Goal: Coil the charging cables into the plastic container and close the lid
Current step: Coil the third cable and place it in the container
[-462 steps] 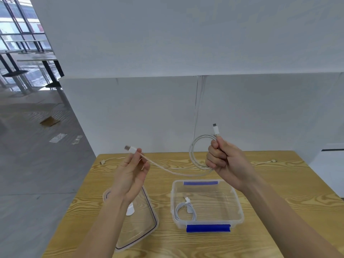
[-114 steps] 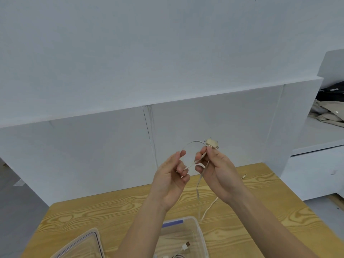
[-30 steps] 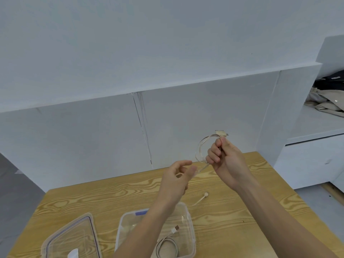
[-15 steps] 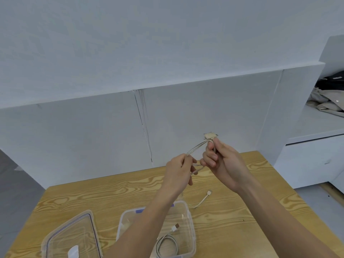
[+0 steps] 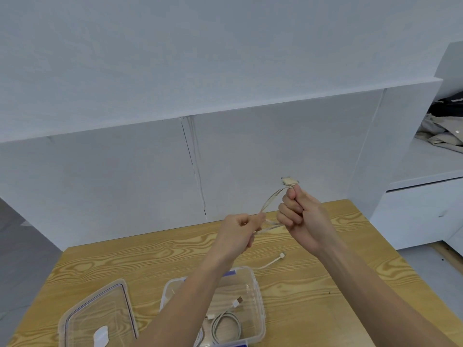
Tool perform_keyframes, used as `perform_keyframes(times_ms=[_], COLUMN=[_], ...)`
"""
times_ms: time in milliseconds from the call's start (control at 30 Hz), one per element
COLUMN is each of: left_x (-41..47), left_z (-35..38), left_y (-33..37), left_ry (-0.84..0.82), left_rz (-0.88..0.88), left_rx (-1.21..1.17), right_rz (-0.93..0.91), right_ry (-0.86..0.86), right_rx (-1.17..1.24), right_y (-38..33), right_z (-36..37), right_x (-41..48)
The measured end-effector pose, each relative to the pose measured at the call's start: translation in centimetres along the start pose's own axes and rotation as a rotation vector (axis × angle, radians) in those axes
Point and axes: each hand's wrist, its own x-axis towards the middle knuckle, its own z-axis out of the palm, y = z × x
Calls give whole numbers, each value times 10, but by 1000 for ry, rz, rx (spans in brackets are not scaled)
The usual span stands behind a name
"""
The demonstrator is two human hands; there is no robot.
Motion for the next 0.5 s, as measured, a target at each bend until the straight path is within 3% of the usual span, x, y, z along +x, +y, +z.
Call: perform_keyframes(times_ms=[267,500], left_x=[-3,5], left_z=[-24,-45], left_y=[-18,-33], left_ry=[-279,-206], left_rz=[0,-63], left_rx=[78,-80], right_rz=[-69,-101], right_ry=[63,96], right_rx=[-57,-120], right_y=[-15,-24], right_z=[-7,-21], right_x=[4,5])
